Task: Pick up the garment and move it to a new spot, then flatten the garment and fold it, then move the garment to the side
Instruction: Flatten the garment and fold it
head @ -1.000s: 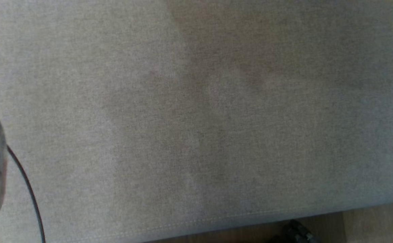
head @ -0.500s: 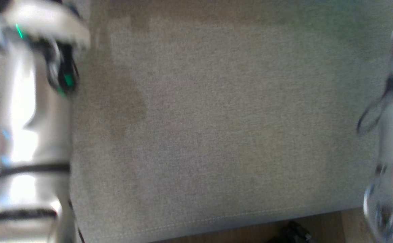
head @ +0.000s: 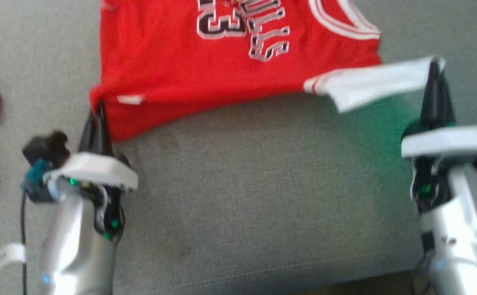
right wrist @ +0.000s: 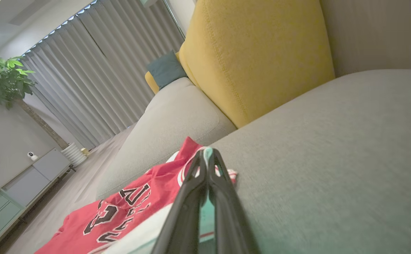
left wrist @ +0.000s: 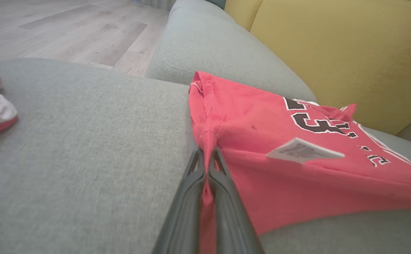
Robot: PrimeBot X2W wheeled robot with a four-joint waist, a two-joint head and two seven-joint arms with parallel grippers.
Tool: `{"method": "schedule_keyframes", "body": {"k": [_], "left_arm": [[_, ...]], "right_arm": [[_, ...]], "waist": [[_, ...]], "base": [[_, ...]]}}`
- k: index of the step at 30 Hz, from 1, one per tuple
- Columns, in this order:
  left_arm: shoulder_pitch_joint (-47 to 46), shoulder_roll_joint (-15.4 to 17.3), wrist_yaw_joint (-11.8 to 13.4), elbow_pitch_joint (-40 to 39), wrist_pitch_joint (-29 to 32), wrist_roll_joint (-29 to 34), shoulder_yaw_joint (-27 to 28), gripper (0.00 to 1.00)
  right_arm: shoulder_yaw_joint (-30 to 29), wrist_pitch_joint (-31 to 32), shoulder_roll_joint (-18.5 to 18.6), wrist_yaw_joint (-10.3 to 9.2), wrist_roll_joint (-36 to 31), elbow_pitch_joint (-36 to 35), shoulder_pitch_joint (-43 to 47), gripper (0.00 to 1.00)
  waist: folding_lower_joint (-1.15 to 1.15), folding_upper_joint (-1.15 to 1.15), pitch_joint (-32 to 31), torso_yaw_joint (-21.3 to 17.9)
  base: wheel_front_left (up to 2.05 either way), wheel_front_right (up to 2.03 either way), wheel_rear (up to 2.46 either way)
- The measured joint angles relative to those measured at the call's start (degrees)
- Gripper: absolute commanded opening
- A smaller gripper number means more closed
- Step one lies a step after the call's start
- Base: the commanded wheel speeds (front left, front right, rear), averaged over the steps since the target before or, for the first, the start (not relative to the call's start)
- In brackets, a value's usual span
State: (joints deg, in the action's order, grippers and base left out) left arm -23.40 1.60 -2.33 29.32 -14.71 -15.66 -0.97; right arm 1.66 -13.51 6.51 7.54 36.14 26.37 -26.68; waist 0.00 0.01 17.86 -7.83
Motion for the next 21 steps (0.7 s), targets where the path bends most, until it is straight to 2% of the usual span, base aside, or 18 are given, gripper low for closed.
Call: {"method": "schedule_keyframes", "body": {"k": [8,21], "left_arm": [[10.5,0.1,1.4,-2.4,0.0,-1.8,-3.0,0.00],[23.9,0.2,2.7,-4.9,0.1,-2.7,-6.1,0.00]], "right_arm": [[0.8,1.0,-0.5,0.00,0.6,2.5,11.1,0.00],[0.1,3.5,-1.2,0.00,1.1,3.2,22.5,0.00]], "waist": [[0.00,0.00,-6.2,-0.2],[0.00,0.00,-13.7,0.0]], "base": [[0.00,0.00,0.00],[0.00,0.00,0.00]]}}
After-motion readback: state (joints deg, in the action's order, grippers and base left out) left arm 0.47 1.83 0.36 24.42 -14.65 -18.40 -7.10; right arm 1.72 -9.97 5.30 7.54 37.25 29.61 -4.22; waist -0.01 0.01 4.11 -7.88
